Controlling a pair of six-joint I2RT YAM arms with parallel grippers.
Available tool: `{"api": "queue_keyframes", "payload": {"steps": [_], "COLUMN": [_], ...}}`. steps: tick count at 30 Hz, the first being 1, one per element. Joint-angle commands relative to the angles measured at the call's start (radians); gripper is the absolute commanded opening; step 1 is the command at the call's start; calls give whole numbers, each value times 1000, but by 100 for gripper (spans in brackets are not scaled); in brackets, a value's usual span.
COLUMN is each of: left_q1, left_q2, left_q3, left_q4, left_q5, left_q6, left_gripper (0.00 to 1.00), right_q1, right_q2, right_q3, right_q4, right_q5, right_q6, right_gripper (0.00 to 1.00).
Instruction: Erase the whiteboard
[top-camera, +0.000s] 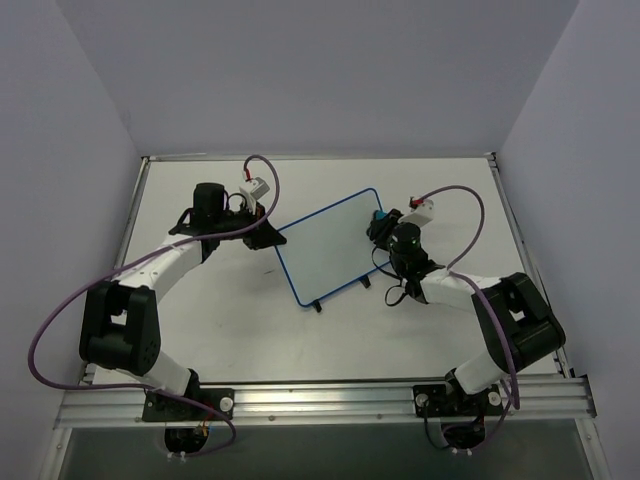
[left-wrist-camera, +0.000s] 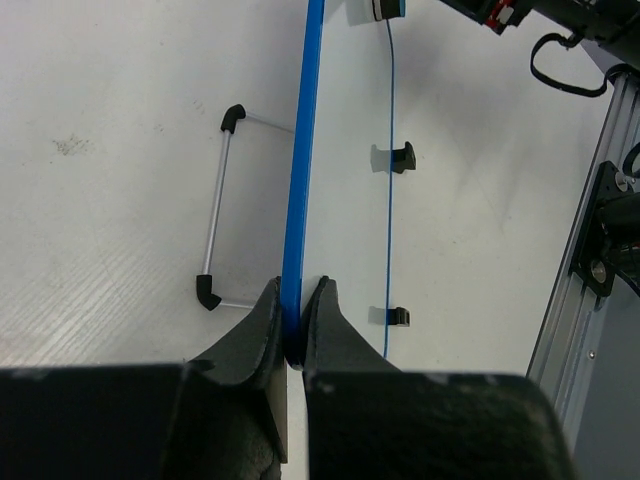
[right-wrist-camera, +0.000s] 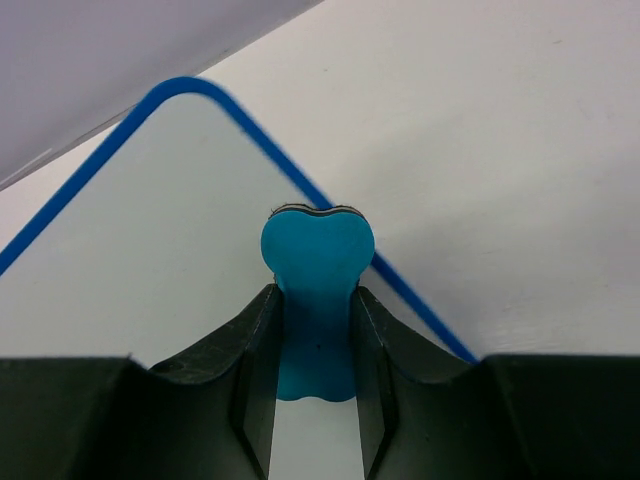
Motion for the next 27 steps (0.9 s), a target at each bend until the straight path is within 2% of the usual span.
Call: {"api": "queue_keyframes", "payload": {"steps": [1, 8, 15, 21, 27], "left_q1": [-1, -3, 0, 2, 5], "left_q2": [6, 6, 0, -18, -44], "left_q3": [-14, -14, -20, -25, -42], "left_q4": [33, 32, 36, 36, 35], "left_q5": [-200, -209, -226, -252, -269], "left_q6": [260, 263, 262, 262, 254], "left_gripper": [2, 2, 2, 2, 2], "right_q1": [-76, -114, -117, -117, -152], "right_q2": [34, 64, -17, -192, -403], "right_q3": [4, -65, -180, -200, -68], "right_q4": [-166, -172, -212, -397, -618], "right_q5": [-81, -146, -95, 7, 37], "right_q6": [-6, 80, 166, 192, 106], "right_gripper": [0, 0, 0, 0, 0]}}
